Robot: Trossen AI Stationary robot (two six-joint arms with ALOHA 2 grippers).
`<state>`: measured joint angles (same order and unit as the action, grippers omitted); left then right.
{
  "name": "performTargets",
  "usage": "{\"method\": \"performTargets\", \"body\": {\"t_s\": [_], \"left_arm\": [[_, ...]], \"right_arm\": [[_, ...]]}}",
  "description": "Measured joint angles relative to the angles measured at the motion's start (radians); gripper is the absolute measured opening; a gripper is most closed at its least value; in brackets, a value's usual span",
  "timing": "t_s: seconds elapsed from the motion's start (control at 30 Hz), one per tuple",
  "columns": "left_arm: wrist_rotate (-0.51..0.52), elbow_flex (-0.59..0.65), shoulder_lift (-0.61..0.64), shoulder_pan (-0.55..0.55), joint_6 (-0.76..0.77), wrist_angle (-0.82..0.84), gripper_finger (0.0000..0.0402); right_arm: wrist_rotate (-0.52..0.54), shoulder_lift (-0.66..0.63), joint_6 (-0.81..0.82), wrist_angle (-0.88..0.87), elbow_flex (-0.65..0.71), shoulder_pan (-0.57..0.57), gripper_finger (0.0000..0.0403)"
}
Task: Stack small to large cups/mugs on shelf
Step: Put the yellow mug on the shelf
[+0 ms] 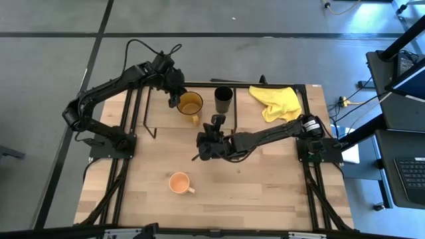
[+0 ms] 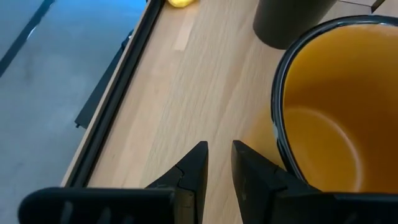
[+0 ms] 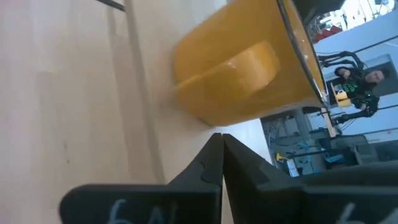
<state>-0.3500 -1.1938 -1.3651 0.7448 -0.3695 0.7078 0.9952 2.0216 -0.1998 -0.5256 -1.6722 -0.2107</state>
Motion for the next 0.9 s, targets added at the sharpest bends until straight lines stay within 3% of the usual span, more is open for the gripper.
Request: {"method": "performTargets", "body": {"t_s": [0.5, 0.9], "left_arm": [[-0.011, 0.000, -0.004, 0.006, -0.003, -0.007, 0.0065], [-0.036, 0.000, -0.004, 0.005, -0.020, -0.016, 0.0065]], "right_arm": [[-0.070, 0.000, -0.071, 0.170, 0.000, 0.021, 0.0012], [-0.107, -0.001, -0.071, 0.174, 0.000, 0.021, 0.0012]]}}
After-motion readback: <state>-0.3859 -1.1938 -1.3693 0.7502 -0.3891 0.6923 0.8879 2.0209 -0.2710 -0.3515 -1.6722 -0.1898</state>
